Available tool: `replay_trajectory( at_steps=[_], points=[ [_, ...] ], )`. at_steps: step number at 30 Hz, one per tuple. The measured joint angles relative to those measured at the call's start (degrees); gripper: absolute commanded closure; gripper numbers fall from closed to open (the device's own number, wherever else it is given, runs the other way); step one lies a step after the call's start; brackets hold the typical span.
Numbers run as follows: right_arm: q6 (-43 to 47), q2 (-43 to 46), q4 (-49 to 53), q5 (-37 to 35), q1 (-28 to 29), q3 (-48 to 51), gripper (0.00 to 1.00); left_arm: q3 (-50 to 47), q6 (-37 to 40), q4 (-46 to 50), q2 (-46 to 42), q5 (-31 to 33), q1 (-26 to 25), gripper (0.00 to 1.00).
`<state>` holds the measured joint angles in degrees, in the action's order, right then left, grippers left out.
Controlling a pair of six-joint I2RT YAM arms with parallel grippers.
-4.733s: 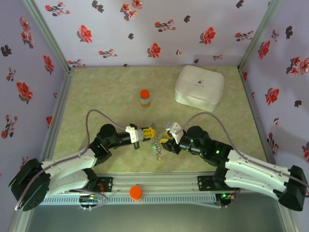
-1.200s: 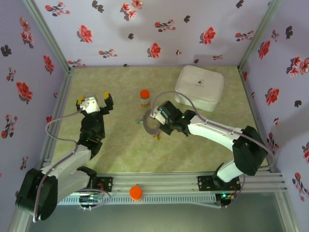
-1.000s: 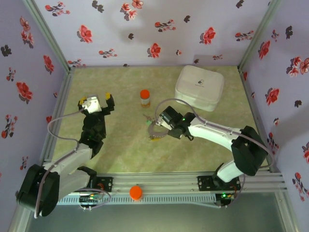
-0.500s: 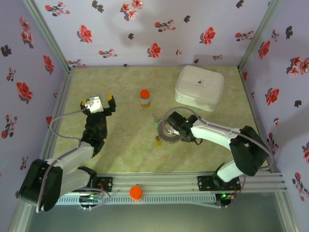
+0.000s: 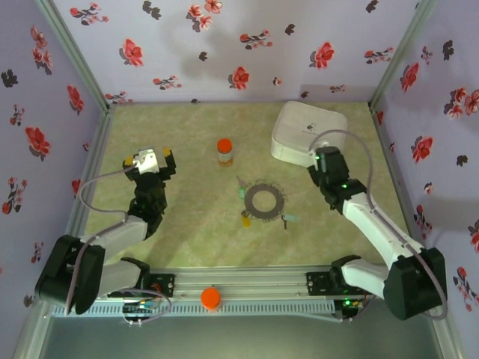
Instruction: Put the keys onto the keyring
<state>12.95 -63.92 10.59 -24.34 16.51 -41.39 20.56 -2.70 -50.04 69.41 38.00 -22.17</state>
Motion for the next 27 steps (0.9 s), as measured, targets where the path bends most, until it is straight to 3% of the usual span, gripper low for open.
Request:
replay_trajectory(
  at_steps=[5,10,16,22,27],
  points=[
    [-6.36,-3.17,-18.64,1.68,-6.95,11.87,0.34,0.92,3.37,2.03,3.93,1.53,1.97,0.0],
    [-13.11,-10.12,-43.52,1.44,-10.95,25.4,0.34,1.75,5.88,2.54,5.51,2.67,4.72,0.0],
    [-15.89,-24.63,-65.81,2.45,-12.09,28.26,0.33,1.73,7.87,1.18,12.09,2.95,6.51,0.0],
    [-18.18,-25.79,-68.96,5.31,-14.53,25.75,0.31,1.46,8.61,-1.79,17.42,-2.27,9.66,0.0],
    [-19.23,-25.64,-66.47,6.23,-15.37,21.38,0.29,-2.91,5.77,-8.79,17.99,-11.87,16.37,0.0]
  ],
)
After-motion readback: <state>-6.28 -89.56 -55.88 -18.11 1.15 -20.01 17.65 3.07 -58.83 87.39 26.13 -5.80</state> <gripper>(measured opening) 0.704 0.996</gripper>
